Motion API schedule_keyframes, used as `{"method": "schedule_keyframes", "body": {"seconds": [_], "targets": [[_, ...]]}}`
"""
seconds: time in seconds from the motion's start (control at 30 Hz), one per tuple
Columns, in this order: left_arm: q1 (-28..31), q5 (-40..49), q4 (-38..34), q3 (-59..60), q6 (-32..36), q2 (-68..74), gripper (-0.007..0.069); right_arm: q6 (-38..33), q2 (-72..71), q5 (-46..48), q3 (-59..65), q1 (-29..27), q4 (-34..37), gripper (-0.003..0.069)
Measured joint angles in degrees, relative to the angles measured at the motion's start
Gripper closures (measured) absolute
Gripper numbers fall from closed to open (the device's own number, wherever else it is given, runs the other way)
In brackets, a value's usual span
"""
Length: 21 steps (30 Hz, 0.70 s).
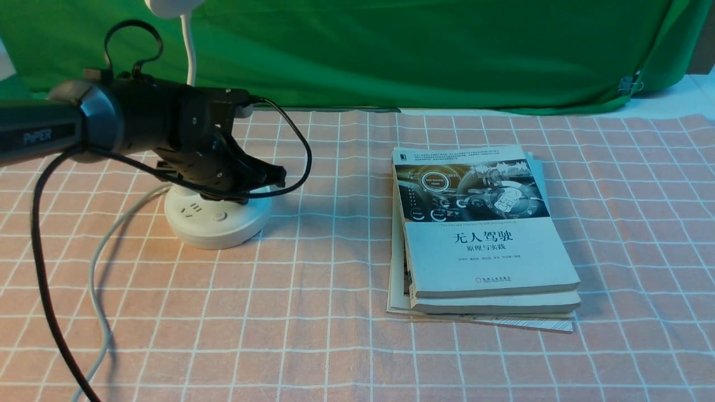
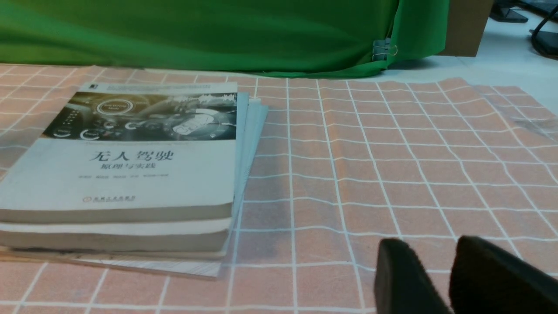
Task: Turn on the table lamp on the pink coffee tablecloth with your hand.
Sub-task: 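Press the power button on the lamp base to turn the lamp on with the left gripper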
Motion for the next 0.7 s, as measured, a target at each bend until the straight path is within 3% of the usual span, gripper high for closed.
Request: {"method": "schedule_keyframes", "body": {"seconds": [0.47, 0.7], "targets": [[0.00, 1.54, 0.00, -1.34, 0.00, 1.39, 0.0601, 0.00, 0.00, 0.00, 0.00, 0.00, 0.00, 0.0419], [-0.02, 11.07, -4.99, 5.07, 3.90, -9.71, 0.0601, 0.00, 0.00, 0.00, 0.00, 0.00, 0.00, 0.0419]]}}
